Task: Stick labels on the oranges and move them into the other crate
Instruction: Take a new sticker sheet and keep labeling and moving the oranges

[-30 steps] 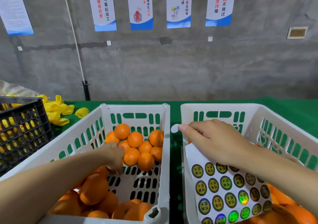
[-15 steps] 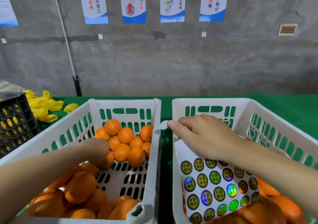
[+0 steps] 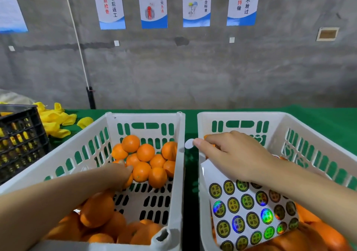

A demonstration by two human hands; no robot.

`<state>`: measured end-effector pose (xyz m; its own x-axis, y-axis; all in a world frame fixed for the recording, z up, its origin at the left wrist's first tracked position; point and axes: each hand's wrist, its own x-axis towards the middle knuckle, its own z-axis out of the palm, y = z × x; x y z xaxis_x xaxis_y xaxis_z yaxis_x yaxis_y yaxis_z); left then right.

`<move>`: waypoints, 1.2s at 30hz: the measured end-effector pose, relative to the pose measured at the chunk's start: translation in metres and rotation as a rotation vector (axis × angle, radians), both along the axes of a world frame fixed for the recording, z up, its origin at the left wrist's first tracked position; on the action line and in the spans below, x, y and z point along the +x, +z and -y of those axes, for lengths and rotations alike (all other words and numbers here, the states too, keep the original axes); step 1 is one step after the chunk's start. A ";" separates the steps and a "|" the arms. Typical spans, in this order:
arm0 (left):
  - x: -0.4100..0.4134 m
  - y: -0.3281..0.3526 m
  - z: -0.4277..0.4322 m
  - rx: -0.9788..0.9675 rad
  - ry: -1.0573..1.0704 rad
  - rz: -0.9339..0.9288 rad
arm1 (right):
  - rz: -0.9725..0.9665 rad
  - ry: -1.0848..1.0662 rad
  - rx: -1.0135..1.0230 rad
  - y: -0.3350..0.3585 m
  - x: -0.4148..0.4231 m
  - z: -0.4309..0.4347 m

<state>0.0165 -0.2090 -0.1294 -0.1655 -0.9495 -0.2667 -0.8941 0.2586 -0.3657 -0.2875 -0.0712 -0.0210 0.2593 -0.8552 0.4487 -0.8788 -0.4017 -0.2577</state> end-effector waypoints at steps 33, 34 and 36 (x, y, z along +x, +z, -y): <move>-0.089 0.106 -0.068 -0.613 -0.769 -0.836 | 0.051 -0.075 -0.533 0.023 0.007 -0.010; -0.089 0.106 -0.068 -0.618 -0.765 -0.834 | 0.051 -0.069 -0.540 0.023 0.008 -0.011; -0.089 0.106 -0.069 -0.625 -0.768 -0.830 | 0.040 -0.050 -0.532 0.023 0.008 -0.011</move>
